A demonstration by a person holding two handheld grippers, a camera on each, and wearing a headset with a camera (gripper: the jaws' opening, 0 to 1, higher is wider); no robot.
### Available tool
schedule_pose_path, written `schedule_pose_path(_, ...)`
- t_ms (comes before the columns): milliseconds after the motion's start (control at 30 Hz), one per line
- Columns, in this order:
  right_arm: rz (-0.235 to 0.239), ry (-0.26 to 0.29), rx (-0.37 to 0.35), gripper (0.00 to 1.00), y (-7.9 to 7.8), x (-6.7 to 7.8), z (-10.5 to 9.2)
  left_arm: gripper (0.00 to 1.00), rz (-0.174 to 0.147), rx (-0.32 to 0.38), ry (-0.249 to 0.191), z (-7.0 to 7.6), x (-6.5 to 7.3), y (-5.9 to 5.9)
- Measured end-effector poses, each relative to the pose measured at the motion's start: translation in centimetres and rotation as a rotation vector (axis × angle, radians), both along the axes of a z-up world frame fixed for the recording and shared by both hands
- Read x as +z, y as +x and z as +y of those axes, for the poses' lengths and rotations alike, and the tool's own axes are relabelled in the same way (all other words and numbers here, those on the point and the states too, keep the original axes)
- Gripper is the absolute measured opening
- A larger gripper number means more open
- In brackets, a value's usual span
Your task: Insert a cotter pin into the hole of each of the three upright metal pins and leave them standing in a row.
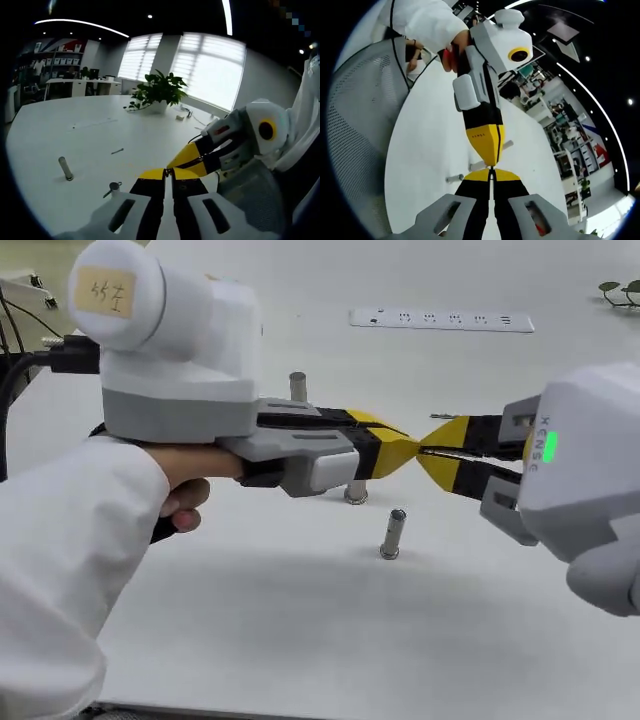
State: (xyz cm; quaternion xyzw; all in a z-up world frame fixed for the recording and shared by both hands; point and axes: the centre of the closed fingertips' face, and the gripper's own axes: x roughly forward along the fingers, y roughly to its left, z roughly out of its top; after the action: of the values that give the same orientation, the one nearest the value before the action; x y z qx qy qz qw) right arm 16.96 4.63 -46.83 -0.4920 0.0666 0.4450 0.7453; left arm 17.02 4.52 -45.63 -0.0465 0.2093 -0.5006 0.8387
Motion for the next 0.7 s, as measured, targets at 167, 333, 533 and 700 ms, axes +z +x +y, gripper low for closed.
schedule_pose_path(167, 0.001, 0.003, 0.004, 0.00, -0.15, 0.04, 0.17, 0.00, 0.001, -0.003, 0.011, -0.12, -0.19, -0.13)
schedule_pose_path(333, -0.001, 0.000, 0.013, 0.00, -0.27, -0.01, 0.36, 0.00, -0.002, -0.011, 0.021, 0.08, -0.43, -0.01)
schedule_pose_path(533, 0.004, 0.002, 0.023, 0.00, -0.59, -0.15, 0.60, 0.00, -0.024, -0.045, 0.051, 0.45, -0.68, -0.14)
schedule_pose_path(700, 0.007, -0.002, 0.030, 0.00, -0.68, -0.25, 0.68, 0.00, -0.021, -0.038, 0.057, 0.58, -0.78, -0.17)
